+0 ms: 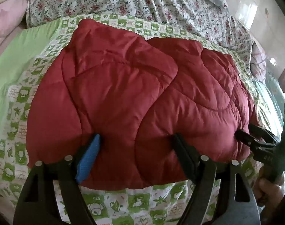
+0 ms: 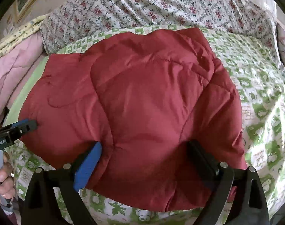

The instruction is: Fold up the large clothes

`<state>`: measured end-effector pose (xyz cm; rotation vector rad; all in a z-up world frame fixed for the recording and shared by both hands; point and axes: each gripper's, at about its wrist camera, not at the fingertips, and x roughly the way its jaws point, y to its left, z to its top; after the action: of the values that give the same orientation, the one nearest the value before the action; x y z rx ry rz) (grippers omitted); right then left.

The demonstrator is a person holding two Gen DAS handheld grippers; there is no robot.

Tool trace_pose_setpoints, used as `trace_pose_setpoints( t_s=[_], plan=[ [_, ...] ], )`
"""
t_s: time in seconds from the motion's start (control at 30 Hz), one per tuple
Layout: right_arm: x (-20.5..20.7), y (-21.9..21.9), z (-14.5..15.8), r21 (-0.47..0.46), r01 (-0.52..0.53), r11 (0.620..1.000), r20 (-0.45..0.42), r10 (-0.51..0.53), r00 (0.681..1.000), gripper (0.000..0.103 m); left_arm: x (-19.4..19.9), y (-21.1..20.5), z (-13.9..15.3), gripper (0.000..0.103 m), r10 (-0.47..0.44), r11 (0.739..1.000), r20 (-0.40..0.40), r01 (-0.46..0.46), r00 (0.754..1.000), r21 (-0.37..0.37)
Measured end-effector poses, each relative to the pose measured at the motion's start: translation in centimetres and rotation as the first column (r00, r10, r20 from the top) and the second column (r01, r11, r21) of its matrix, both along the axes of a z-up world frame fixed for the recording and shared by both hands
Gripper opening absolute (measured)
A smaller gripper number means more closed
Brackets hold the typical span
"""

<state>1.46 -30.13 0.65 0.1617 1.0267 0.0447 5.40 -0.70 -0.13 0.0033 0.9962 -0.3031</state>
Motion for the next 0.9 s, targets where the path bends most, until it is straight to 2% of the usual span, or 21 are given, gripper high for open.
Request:
trace_pose_setpoints(
  t_s=[0.23,0.47,0.67,0.9],
  plan=[
    [-1.4,0.7,-0.3,-0.026,0.007,1.000,-0.009,-0.008,1.000,0.094,0.3,0.2,-0.7,0.080,-0.015,1.000,0.000,0.015,1.000,-0.008],
    [-0.9,0.7,-0.6,-0.037,0.009,0.999,-0.012,-0.010,1.000,0.096,1.6,-0.9,-2.0,0.089,-0.042,0.999,-0.002,0.042,0.999,0.018],
    [-0.8,0.8,-0.7,-0.042,0.009,0.999,-0.012,-0.010,1.000,0.098,1.7,-1.4,-2.0,0.091,-0.032,0.998,-0.003,0.032,0.999,0.048],
    [-0.7,0.7,0.0,-0.037,0.010,0.999,-0.015,-0.011,1.000,0.098,1.5,-1.0,-1.4,0.091,-0.021,0.999,-0.011,0.022,1.000,0.049]
  ],
)
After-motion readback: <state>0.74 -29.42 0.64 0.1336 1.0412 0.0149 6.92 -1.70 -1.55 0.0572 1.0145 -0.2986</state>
